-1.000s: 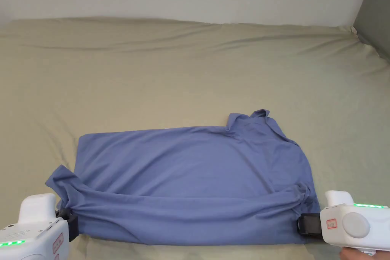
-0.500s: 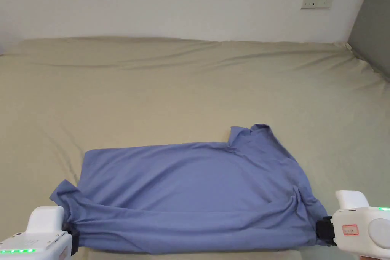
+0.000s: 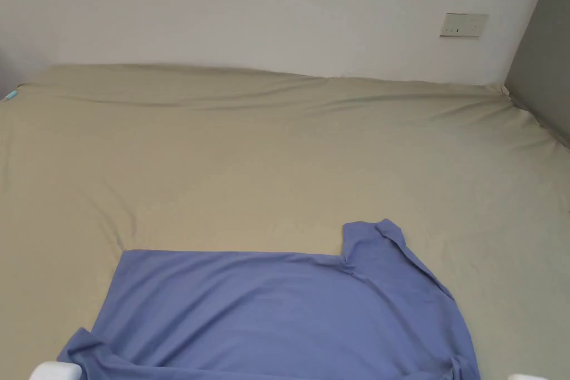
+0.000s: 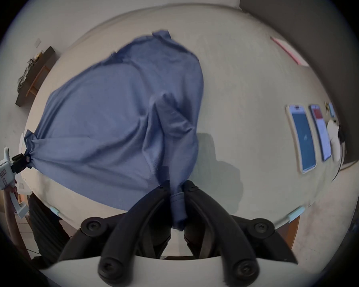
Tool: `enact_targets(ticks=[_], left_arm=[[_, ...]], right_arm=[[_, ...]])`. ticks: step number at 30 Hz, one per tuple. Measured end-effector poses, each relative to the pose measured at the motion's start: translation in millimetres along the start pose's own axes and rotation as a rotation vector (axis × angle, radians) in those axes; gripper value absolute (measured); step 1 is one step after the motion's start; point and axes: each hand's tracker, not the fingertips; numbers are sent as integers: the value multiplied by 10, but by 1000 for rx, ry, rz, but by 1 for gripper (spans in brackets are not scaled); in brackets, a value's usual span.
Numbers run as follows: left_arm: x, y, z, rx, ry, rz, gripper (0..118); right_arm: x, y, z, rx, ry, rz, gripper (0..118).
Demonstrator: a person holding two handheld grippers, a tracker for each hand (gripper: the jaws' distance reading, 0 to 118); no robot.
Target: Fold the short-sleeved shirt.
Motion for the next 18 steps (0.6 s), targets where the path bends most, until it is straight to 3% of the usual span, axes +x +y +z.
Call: enact_targets(ticks=[7,8,9,10,11,13,14,18], left_arm=[[8,-122,-223,-40,-11,32,7],[4,-111,-215,-38,-10,33,8],[-9,-93,-206,-40,-12,34,12],[-13,-70,-190,-42,3,30,21],[-12,-42,-136,-42,42,19,45],[-79,39,-6,-5,129,24,99],[-129,89,89,35,108,57,115],[-267,440,564,212,-26,220,115]], right_arm=[[29,-16,-305,-11,-34,9,15],[39,1,-287,-7,-50,7,25],[77,29,-290,-3,-109,10,43],[88,58,-278,-1,-192,23,69],[94,87,-235,17,-244,35,92],[97,189,14,141,-252,70,96],[86,249,153,198,-238,73,96],[-73,497,817,452,-215,92,96]])
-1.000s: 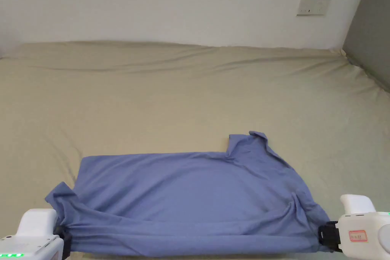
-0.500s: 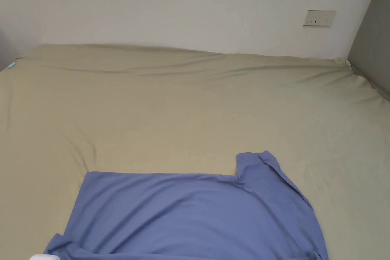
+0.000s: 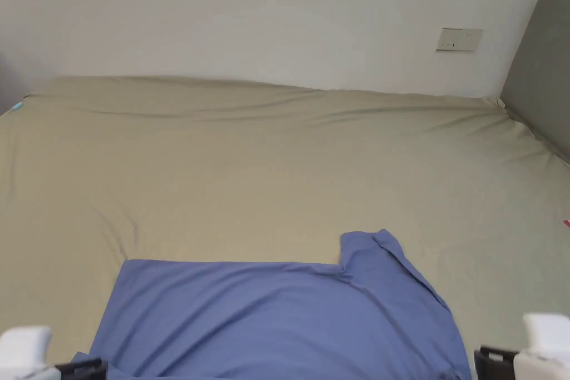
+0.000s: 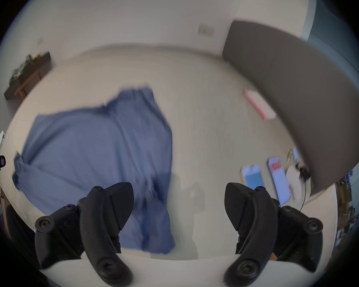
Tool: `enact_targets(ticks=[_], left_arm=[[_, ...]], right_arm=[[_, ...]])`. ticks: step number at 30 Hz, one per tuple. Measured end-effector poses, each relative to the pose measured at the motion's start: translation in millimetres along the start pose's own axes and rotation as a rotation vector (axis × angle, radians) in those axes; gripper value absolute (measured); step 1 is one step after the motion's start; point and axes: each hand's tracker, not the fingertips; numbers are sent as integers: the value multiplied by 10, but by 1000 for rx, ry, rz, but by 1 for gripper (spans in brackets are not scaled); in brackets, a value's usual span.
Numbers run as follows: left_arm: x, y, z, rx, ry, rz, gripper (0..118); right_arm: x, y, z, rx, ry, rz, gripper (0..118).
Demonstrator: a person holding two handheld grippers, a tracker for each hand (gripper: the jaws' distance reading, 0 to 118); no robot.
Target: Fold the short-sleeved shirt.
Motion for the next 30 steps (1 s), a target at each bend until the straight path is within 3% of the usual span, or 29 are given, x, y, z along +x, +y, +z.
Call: enact_targets(ticks=[3,8,14,16,19,20,22,23,30], left_arm=[[91,391,391,217,11,28,115],[400,827,1044,545,5,75,115],[938,991,1521,778,58,-116,108],[1096,986,1585,811,16,-174,94],[1300,972,1575,820,43,-238,41],[1349,968,1561,821,50,-251,25],[1413,974,1507,820,48,-259,10],[1445,981,1483,813,49,-258,0],[1549,964,1087,742,25,-271,0]], right_arm=[[-136,380,509,207,9,-9,96],[-494,731,1260,524,14,59,96],[-883,846,1672,667,74,104,94],[-966,826,1692,724,114,105,83],[-1146,809,1663,748,68,172,14],[-1196,796,1651,751,77,193,9],[-1282,795,1597,722,92,250,2],[-1307,785,1553,726,96,241,2],[-1320,821,1172,633,113,226,2]])
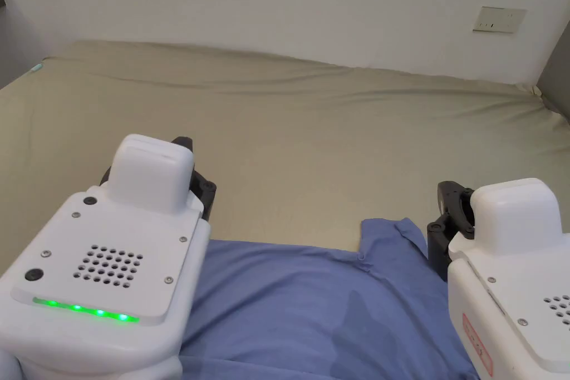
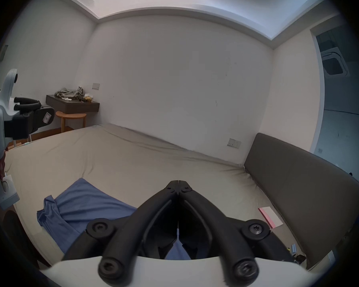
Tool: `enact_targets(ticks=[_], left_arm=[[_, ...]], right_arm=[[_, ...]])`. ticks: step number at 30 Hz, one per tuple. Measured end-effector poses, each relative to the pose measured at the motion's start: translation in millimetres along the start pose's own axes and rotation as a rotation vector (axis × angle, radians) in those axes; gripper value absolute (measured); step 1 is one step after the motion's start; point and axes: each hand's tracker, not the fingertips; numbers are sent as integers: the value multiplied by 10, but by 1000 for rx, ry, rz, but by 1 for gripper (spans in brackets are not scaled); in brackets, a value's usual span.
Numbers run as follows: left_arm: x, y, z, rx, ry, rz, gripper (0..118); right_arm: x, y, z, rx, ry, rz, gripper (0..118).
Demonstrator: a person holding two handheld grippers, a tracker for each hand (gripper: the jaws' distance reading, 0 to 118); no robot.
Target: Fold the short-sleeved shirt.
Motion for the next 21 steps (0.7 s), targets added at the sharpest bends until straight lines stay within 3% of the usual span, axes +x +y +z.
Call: enact_targets(ticks=[9,14,15,16,17,18,19,21], left_arm=[[-220,-1303,-912,-470,-103,68,0],[-644,-1990,-1697,-729,-22,131,2],[-735,-2079,-1875,-769,-13,165,10],[-818,-2171,-2050,-803,-2,189,30],[-873,-2251,-2210,-833,-8,192,81],[-938,-2356,-2374,-838,-6,205,117],[-1009,-2348,-2457,-774,1,210,114],[-1059,-2426,-2699,-824,15,182,111]], right_arm=[[284,-547,-449,-186,-23,-52,2],[510,-824,-610,-269,-77,-119,2],[560,-876,-646,-284,-87,-132,2],[592,-913,-673,-297,-92,-135,2],[608,-935,-693,-308,-95,-137,2],[635,-969,-728,-325,-93,-135,2],[661,-1001,-762,-341,-93,-135,2],[666,-1023,-797,-363,-103,-126,2]])
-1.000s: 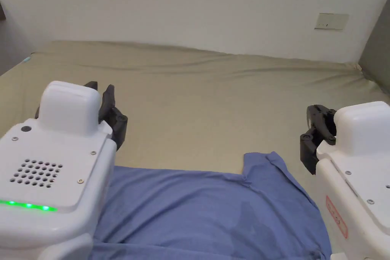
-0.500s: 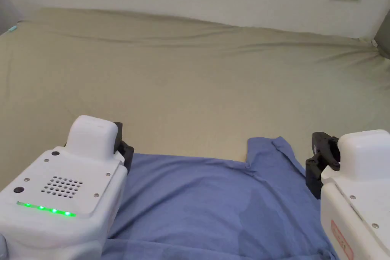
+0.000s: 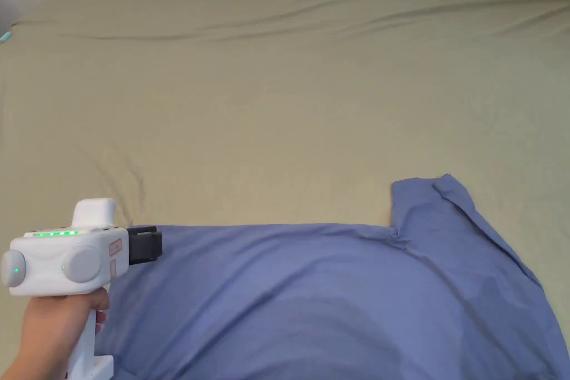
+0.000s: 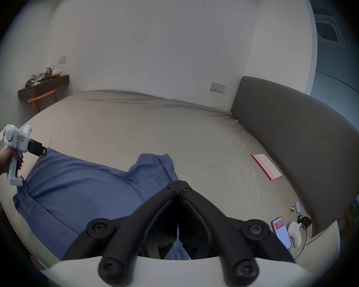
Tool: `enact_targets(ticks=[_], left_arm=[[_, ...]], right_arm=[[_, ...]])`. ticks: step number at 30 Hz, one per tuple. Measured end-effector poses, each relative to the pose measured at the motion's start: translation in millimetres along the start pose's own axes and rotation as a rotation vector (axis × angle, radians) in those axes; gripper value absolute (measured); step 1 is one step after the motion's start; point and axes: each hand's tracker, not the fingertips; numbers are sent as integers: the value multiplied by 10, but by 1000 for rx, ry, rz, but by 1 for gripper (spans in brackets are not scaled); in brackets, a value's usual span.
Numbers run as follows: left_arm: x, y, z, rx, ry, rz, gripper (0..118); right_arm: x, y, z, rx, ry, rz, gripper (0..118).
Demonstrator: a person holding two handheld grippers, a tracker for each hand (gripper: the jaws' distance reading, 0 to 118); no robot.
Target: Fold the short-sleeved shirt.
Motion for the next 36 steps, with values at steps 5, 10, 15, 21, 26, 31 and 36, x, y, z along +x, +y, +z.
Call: enact_targets(ticks=[5,10,15,21,26,31,36], left_arm=[[242,50,-17,-39,39,-21,102],[173,75,-271,-46,-20,-40,69],[397,64,-9,-6,-35,-189,3],[416,67,685,146,-34,-206,3],[372,33,1210,233,-49,-197,3],[357,-120,1370,218,-59,-194,3],[333,-288,1300,188,-27,-213,3]], right_arm=[[6,-3,-69,-28,-12,3,2],[-18,9,-120,-43,-15,12,2],[-12,78,-242,-57,16,-2,2],[157,196,-634,-127,78,-17,50],[273,133,-1320,-293,118,-41,105],[358,-210,-2149,-504,97,-9,105],[307,-578,-2605,-644,72,-21,105]])
